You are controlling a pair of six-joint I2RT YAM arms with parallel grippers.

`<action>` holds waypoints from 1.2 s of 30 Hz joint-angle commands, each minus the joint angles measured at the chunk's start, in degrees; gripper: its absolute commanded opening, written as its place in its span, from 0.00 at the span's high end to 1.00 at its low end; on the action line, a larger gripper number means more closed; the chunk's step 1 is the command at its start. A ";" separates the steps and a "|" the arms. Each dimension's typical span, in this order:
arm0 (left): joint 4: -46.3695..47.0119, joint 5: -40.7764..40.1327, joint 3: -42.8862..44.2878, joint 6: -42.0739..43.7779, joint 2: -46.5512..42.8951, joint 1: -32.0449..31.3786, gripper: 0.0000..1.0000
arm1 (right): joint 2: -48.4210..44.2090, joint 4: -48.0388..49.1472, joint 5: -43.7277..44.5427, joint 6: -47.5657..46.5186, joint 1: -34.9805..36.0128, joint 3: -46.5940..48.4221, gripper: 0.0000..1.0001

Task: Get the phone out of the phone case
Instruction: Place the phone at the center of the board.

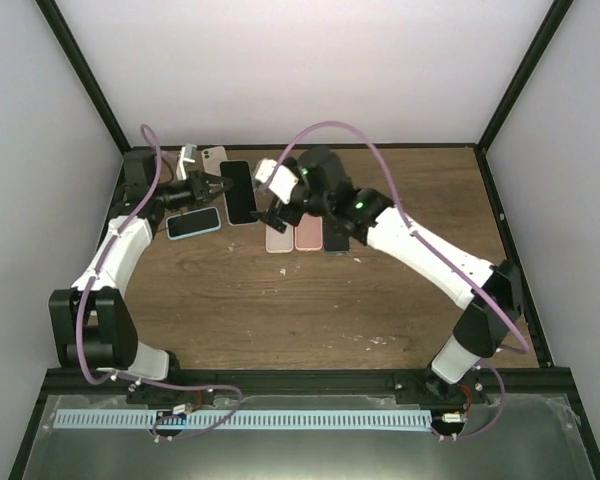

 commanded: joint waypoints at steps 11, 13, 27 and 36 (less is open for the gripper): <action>12.73 -0.32 3.68 -3.06 -6.84 -8.08 1.00 | 2.13 -7.59 -56.78 32.89 -20.81 5.96 0.06; 13.49 -0.34 4.38 -3.94 -6.86 -9.27 1.00 | 2.56 -5.48 -61.18 35.10 -20.96 4.91 0.07; 23.81 1.80 4.43 -12.26 -5.64 -13.36 1.00 | 7.32 8.03 -73.23 51.08 -20.95 3.14 0.51; 19.71 0.75 5.15 -7.81 -5.32 -14.15 1.00 | 8.24 12.63 -75.80 56.41 -20.98 2.68 0.85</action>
